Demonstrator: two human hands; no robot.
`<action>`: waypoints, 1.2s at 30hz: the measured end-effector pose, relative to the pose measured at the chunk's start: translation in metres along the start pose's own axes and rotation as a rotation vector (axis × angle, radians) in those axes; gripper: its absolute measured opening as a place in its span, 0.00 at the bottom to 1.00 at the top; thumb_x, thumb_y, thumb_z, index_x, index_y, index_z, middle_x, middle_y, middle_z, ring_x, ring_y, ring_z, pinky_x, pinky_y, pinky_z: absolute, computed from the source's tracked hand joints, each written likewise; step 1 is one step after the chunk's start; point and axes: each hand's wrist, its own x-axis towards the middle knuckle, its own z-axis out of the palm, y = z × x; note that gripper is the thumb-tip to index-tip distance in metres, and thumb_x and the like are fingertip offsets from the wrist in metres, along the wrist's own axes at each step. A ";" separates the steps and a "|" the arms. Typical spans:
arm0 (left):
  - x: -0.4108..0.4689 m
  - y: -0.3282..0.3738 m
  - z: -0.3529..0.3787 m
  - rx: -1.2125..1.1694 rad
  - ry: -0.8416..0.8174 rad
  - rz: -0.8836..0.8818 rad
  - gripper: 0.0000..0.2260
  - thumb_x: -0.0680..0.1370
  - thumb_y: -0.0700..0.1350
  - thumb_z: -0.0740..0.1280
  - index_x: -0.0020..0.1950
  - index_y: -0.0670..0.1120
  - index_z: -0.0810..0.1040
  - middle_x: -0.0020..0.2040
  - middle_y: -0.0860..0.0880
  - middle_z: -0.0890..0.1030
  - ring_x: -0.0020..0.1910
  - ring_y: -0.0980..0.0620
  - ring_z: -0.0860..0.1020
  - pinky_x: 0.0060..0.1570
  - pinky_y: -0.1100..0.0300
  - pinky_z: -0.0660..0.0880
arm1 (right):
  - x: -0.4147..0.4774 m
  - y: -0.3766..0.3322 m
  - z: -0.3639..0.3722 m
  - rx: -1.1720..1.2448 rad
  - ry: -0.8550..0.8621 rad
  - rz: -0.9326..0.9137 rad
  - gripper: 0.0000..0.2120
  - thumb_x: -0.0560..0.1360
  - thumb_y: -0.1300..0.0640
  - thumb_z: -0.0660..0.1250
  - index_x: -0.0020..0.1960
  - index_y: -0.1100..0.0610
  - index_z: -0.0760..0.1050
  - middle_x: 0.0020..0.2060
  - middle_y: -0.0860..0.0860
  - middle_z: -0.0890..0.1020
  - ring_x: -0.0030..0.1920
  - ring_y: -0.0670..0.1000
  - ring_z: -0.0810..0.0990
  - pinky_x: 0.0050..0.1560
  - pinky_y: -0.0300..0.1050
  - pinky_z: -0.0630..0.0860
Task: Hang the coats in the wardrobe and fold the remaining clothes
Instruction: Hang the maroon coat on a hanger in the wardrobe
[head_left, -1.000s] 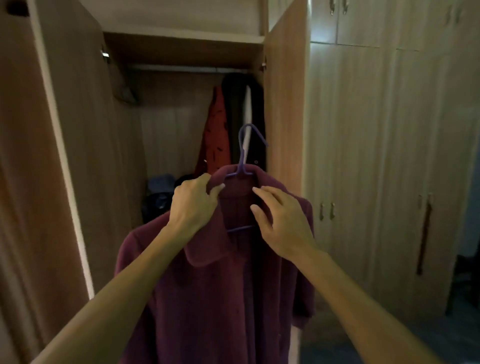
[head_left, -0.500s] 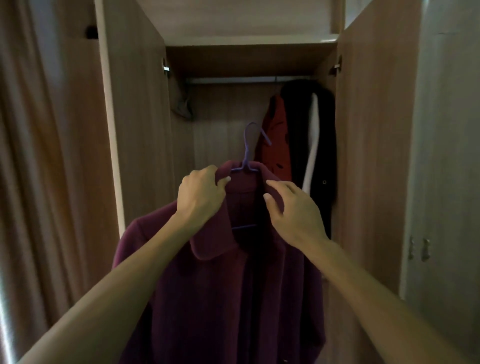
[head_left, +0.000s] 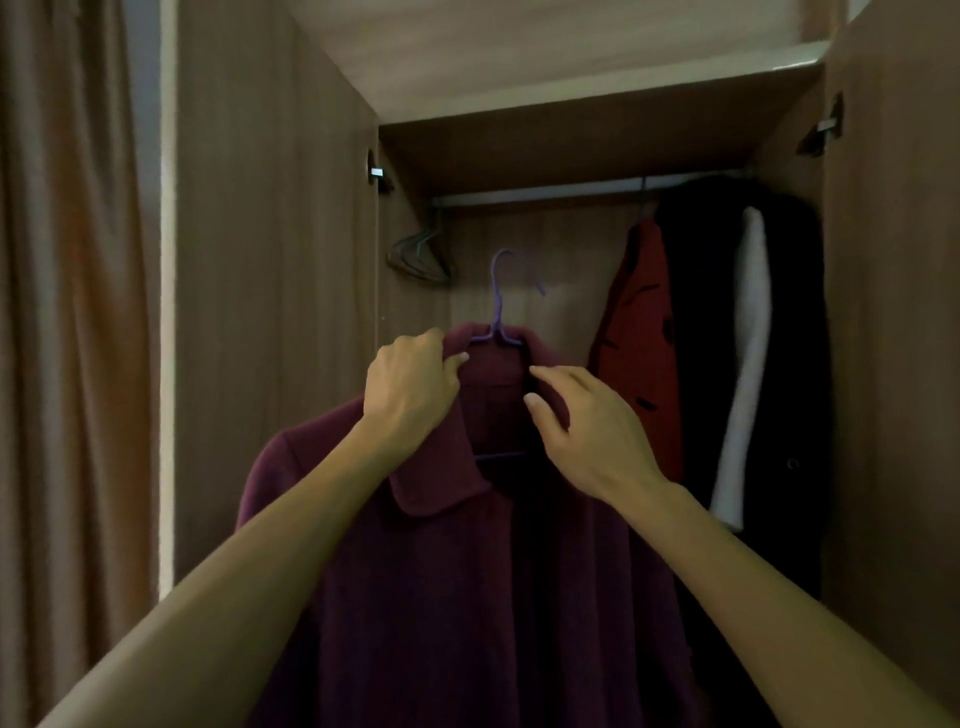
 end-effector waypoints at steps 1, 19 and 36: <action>0.009 -0.001 0.008 0.019 0.006 -0.003 0.13 0.78 0.53 0.63 0.47 0.42 0.76 0.44 0.42 0.80 0.44 0.39 0.78 0.37 0.53 0.67 | 0.008 0.008 0.005 0.014 0.002 -0.003 0.19 0.79 0.47 0.58 0.67 0.52 0.71 0.62 0.48 0.76 0.61 0.49 0.75 0.61 0.50 0.72; 0.212 -0.063 0.143 0.194 0.153 0.094 0.12 0.77 0.51 0.66 0.48 0.41 0.77 0.46 0.40 0.79 0.45 0.39 0.77 0.41 0.52 0.71 | 0.172 0.111 0.149 -0.008 0.016 -0.091 0.20 0.79 0.45 0.58 0.69 0.50 0.69 0.65 0.48 0.74 0.64 0.48 0.72 0.64 0.50 0.69; 0.371 -0.011 0.260 0.283 0.215 0.232 0.11 0.78 0.49 0.64 0.51 0.42 0.78 0.50 0.42 0.79 0.50 0.42 0.77 0.40 0.54 0.68 | 0.321 0.209 0.170 -0.159 0.211 -0.098 0.18 0.79 0.45 0.58 0.67 0.49 0.70 0.60 0.49 0.77 0.58 0.50 0.75 0.56 0.47 0.74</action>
